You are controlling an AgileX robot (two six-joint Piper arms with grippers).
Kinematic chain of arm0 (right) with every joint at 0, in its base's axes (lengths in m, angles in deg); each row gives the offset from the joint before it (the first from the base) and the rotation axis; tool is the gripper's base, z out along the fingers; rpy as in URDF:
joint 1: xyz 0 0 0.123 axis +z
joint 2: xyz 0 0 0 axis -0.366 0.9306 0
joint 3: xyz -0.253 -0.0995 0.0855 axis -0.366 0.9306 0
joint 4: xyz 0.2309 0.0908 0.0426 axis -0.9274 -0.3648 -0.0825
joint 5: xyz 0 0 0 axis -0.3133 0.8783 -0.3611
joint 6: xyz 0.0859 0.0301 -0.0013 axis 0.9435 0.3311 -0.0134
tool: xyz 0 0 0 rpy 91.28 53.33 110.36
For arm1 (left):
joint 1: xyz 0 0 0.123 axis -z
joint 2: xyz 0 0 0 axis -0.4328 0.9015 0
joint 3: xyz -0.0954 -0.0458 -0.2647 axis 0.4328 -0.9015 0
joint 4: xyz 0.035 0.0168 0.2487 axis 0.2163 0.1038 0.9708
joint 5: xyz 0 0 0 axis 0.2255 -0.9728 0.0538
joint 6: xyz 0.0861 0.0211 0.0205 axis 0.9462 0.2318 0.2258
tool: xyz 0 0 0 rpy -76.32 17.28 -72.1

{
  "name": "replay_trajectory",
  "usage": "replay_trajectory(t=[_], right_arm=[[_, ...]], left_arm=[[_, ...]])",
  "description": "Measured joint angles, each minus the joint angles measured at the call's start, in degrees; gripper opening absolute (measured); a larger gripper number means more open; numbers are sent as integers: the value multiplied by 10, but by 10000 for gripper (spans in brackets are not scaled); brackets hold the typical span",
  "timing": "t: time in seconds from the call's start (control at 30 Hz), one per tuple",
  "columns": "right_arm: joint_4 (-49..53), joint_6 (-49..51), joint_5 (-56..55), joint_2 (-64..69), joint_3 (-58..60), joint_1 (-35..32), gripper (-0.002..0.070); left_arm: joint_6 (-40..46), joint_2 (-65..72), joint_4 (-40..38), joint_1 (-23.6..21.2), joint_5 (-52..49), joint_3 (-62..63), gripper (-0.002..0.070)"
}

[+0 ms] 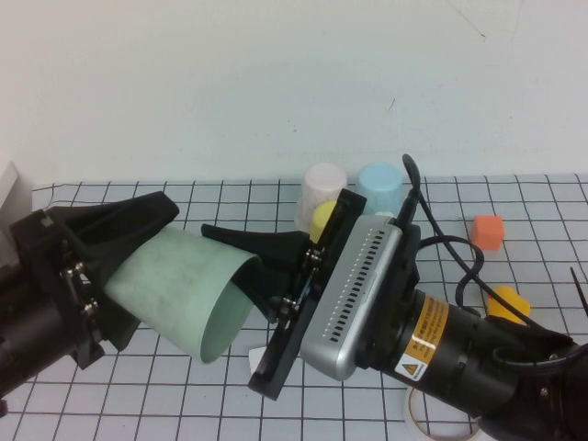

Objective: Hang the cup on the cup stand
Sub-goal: Adjust the cup with two arms

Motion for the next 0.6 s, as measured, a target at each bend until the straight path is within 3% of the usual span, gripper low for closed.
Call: replay_trajectory(t=[0.47, 0.6], right_arm=[[-8, -89, 99, 1, -53, 9, 20], [-7, -95, 104, 1, -56, 9, 20]], left_arm=[[9, 0, -11, 0, -25, 3, 578], [10, 0, -11, 0, -27, 3, 552]])
